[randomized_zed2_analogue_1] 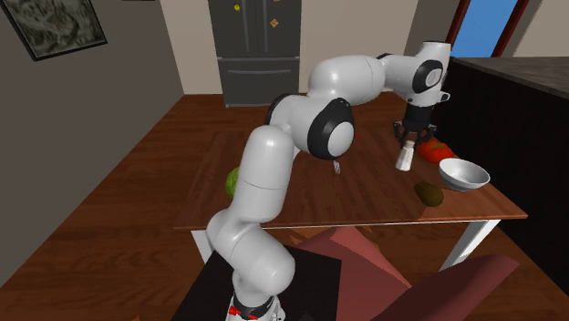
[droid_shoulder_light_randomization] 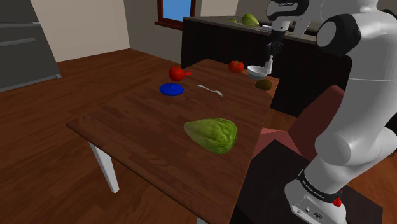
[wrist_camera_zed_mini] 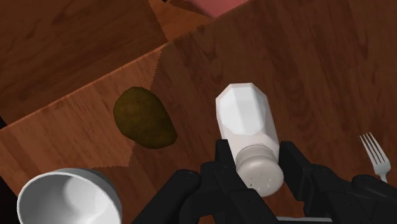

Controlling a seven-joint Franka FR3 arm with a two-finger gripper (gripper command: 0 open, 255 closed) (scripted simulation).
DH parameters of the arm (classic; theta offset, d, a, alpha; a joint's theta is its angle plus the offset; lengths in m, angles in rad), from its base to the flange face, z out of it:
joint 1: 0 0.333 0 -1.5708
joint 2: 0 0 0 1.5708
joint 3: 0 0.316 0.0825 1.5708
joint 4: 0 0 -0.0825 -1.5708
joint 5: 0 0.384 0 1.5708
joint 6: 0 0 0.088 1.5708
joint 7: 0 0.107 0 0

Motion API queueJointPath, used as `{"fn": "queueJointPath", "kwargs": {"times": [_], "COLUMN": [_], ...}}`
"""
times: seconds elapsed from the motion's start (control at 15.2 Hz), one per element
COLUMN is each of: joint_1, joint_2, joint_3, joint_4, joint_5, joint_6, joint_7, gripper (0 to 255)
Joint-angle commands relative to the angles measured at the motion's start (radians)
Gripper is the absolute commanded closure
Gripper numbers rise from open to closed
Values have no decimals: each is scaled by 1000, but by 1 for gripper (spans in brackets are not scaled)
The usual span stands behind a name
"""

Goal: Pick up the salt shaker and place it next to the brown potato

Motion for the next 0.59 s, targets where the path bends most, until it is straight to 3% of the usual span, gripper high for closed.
{"fn": "queueJointPath", "kwargs": {"times": [0.0, 0.53], "joint_1": [-26, -18], "joint_2": [50, 38], "joint_3": [-5, -3], "joint_4": [60, -67], "joint_5": [15, 11], "joint_6": [-10, 104], "joint_7": [-29, -24], "gripper": [255, 255]}}
